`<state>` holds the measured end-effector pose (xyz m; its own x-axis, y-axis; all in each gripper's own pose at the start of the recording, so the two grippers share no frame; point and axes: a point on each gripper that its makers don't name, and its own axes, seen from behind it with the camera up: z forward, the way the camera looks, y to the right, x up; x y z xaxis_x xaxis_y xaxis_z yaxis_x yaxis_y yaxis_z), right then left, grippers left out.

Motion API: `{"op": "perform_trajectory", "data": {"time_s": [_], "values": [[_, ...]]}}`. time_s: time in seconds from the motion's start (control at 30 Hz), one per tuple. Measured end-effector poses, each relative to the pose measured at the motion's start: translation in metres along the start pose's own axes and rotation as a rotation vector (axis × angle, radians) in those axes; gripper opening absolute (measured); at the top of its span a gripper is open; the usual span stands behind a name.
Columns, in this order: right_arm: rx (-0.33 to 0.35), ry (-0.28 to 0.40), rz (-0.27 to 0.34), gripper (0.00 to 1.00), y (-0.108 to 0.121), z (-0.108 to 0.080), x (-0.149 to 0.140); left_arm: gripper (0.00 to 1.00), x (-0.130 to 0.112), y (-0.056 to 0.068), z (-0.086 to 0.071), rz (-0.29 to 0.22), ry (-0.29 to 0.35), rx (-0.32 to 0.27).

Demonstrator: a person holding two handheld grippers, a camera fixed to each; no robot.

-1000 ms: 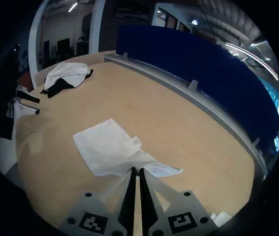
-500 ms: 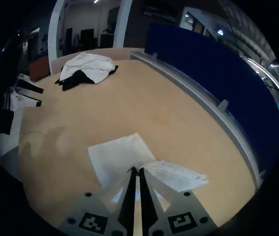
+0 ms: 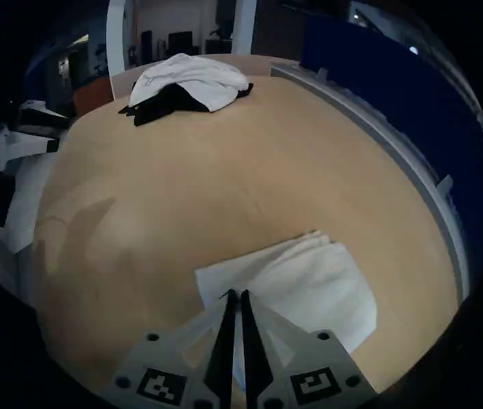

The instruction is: Fold towel

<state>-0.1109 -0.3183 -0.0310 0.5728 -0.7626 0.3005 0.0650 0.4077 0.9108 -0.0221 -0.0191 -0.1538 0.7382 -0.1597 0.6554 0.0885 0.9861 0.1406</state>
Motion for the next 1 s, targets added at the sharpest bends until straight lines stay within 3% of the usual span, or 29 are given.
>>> {"op": "perform_trajectory", "data": {"time_s": [0.2, 0.27, 0.4, 0.53, 1.0], "values": [[-0.008, -0.002, -0.012, 0.12, 0.001, -0.001, 0.000, 0.94, -0.001, -0.001, 0.000, -0.007, 0.000, -0.004], [-0.014, 0.002, -0.008, 0.22, 0.003, -0.002, 0.001, 0.94, 0.000, -0.001, 0.000, -0.003, 0.001, -0.004], [-0.015, 0.015, 0.002, 0.65, 0.005, -0.004, 0.002, 0.94, 0.001, -0.002, 0.001, 0.003, 0.002, -0.004], [-0.017, 0.026, 0.013, 0.78, 0.006, -0.010, 0.005, 0.94, 0.002, -0.004, 0.000, 0.002, 0.004, -0.003], [-0.049, 0.029, 0.047, 0.79, 0.011, -0.022, -0.006, 0.94, 0.005, -0.005, -0.004, -0.001, 0.009, -0.004]]}}
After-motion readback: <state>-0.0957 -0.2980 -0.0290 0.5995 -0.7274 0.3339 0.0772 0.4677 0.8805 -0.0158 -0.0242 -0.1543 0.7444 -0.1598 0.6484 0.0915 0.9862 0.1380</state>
